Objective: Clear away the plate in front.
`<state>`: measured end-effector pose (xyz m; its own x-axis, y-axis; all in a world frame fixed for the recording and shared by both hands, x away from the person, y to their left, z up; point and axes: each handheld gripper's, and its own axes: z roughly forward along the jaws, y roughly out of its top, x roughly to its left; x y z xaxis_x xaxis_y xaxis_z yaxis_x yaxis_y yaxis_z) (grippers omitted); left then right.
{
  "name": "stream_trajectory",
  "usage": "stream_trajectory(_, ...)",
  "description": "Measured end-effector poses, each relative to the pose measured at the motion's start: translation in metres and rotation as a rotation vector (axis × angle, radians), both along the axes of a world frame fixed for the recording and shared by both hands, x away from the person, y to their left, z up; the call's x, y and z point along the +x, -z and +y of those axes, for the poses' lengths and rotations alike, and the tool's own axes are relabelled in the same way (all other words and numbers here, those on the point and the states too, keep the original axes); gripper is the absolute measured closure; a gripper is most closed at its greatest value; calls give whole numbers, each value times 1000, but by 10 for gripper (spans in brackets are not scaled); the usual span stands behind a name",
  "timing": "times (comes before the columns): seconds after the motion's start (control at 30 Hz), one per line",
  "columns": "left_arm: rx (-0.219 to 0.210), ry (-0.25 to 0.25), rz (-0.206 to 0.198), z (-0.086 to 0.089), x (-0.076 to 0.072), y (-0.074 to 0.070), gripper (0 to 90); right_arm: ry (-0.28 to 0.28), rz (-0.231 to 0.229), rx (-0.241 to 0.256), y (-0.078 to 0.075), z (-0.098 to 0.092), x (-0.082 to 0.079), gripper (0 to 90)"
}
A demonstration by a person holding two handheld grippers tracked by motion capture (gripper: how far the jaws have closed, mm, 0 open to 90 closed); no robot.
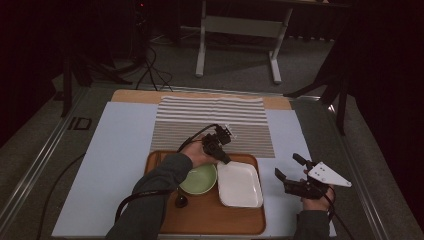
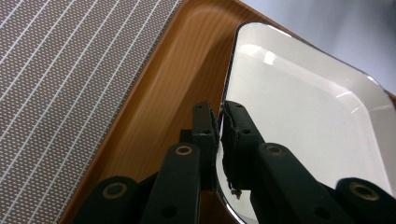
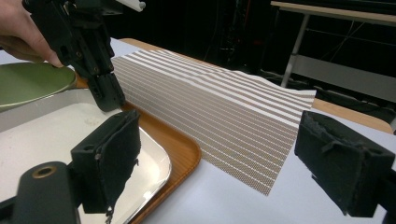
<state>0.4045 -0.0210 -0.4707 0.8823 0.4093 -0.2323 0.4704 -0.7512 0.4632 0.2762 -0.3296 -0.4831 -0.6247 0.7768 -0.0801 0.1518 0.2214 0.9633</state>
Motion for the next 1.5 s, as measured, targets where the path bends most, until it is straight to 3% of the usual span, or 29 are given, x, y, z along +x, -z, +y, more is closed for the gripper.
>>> stream_trajectory(0.37, 31, -28, -4, -4, 0, 8, 774, 0, 0, -1, 0, 0, 0, 139)
stream_trajectory(0.57, -7, -47, -5, -2, 0, 3, 633, -1, 0, -1, 0, 0, 0, 138)
stream_trajectory(0.8, -35, -91, -33, 7, 0, -4, 543, -2, 2, -1, 0, 1, 1, 139)
stream_trajectory(1.3, -154, -179, -156, 39, -7, -36, 458, -7, 2, -2, 0, 2, 0, 139)
stream_trajectory(1.33, -180, -203, -174, 47, -9, -43, 442, -9, 3, -4, 0, 3, 0, 138)
stream_trajectory(1.5, -223, -241, -216, 61, -17, -53, 427, -10, 3, -3, 0, 3, 0, 138)
